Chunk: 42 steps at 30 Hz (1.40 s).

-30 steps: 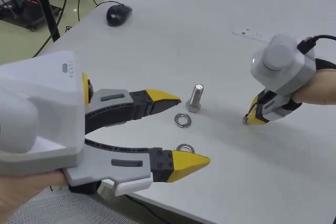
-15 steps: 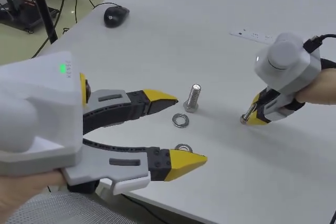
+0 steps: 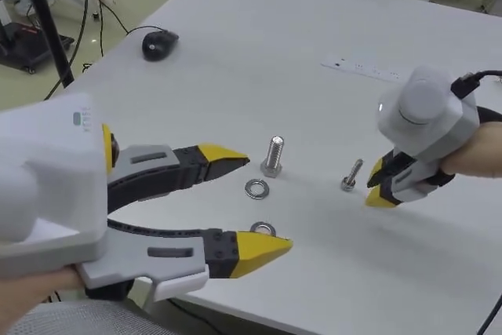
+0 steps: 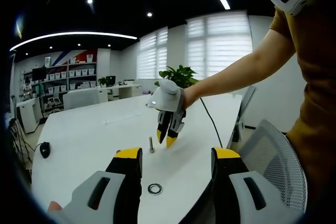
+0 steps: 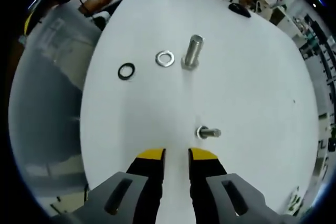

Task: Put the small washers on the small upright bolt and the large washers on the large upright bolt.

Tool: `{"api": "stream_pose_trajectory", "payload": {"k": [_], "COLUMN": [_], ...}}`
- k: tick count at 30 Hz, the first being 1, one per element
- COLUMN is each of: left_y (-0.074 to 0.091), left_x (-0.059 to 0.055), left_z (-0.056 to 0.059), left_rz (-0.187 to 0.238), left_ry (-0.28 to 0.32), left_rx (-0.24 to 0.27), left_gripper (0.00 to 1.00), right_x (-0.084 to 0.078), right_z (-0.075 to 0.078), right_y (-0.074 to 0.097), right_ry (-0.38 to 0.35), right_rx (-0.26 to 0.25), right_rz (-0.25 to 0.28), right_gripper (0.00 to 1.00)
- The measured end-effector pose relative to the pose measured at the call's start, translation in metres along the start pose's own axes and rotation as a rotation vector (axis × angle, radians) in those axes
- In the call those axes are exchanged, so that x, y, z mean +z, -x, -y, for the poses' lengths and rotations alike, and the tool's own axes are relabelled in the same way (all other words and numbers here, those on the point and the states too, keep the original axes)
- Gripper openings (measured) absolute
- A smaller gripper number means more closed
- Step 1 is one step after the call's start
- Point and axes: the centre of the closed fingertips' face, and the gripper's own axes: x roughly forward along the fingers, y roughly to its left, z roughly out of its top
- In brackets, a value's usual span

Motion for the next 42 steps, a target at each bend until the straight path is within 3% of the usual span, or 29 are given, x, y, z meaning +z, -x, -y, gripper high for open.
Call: {"api": "stream_pose_trajectory", "payload": {"k": [7, 14, 25, 30, 42], "left_y": [0.011, 0.024, 0.031, 0.029, 0.025], "left_x": [0.002, 0.003, 0.001, 0.0, -0.001], "left_z": [0.008, 0.011, 0.002, -0.006, -0.019], "left_rz": [0.008, 0.013, 0.003, -0.005, -0.013], "left_ry": [-0.013, -0.014, -0.018, -0.022, -0.021], "left_rx": [0.015, 0.037, 0.058, 0.054, 0.046], "left_gripper": [0.52, 0.52, 0.52, 0.52, 0.52], "right_x": [0.017, 0.041, 0.087, 0.101, 0.106], "right_z": [-0.033, -0.056, -0.069, -0.071, -0.074], "right_y": [-0.007, -0.022, -0.046, -0.056, -0.066], "right_ry": [0.008, 0.075, 0.17, 0.2, 0.223], "right_rx": [0.039, 0.081, 0.133, 0.151, 0.173], "right_rz": [0.036, 0.05, 0.072, 0.069, 0.048], "right_gripper": [0.19, 0.2, 0.24, 0.26, 0.3]}}
